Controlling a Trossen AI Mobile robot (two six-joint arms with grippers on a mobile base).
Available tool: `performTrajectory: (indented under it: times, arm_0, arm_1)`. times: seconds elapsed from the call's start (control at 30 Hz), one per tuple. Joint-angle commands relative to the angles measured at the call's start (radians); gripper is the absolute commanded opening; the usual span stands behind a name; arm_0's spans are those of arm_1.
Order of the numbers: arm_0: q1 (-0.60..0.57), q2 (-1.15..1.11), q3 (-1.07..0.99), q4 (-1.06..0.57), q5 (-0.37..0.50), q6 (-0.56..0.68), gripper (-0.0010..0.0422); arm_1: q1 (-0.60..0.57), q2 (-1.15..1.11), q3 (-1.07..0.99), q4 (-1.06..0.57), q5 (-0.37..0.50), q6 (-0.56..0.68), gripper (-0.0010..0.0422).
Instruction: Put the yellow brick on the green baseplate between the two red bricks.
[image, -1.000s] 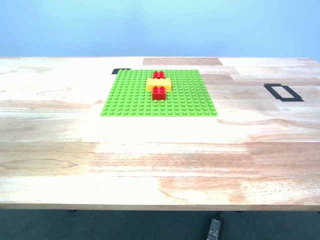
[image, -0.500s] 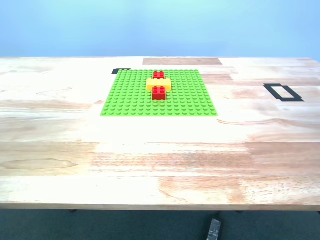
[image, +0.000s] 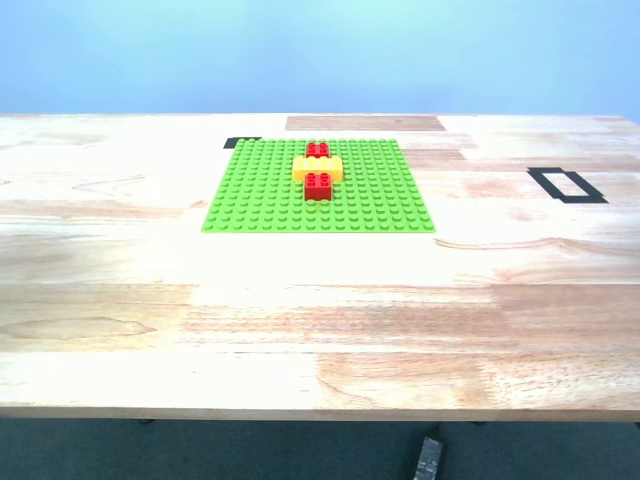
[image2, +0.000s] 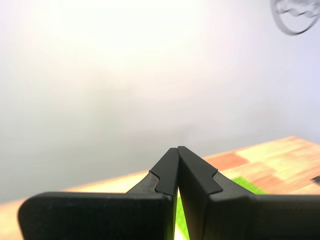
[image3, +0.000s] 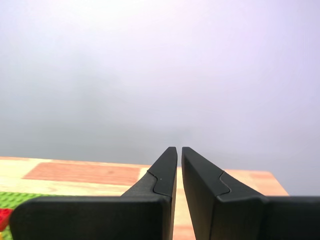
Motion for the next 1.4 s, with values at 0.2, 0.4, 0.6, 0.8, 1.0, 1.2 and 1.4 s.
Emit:
performTrajectory:
  times: [0.2,0.4,0.6,0.8,1.0,1.2,1.4]
  arm_0:
    - [0.000,-0.106,-0.125,0.004,-0.006,-0.049,0.0000]
    - [0.000,-0.105,-0.169,0.042,-0.005,-0.060,0.0000]
    - [0.000,-0.103,-0.216,0.127,-0.006,-0.102,0.0000]
    - [0.000,-0.103,-0.232,0.112,-0.010,-0.077,0.0000]
    - [0.000,-0.101,-0.241,0.136,-0.014,-0.076,0.0000]
    - [0.000,-0.091,-0.241,0.136,-0.015,-0.076,0.0000]
    - [0.000,-0.091,-0.241,0.136,-0.016,-0.076,0.0000]
  arm_1:
    - [0.000,-0.058,-0.097,-0.001,0.003,-0.005,0.0000]
    - [0.001,-0.079,-0.169,0.006,0.002,0.032,-0.0001]
    - [0.002,-0.108,-0.207,0.083,-0.030,0.015,-0.0001]
    - [0.000,-0.116,-0.207,0.076,-0.034,-0.026,-0.0001]
    - [-0.002,-0.106,-0.207,0.077,-0.035,-0.070,-0.0001]
    - [-0.060,-0.108,-0.207,0.084,-0.034,-0.058,-0.0001]
    - [-0.165,-0.108,-0.207,0.084,-0.051,-0.047,-0.0001]
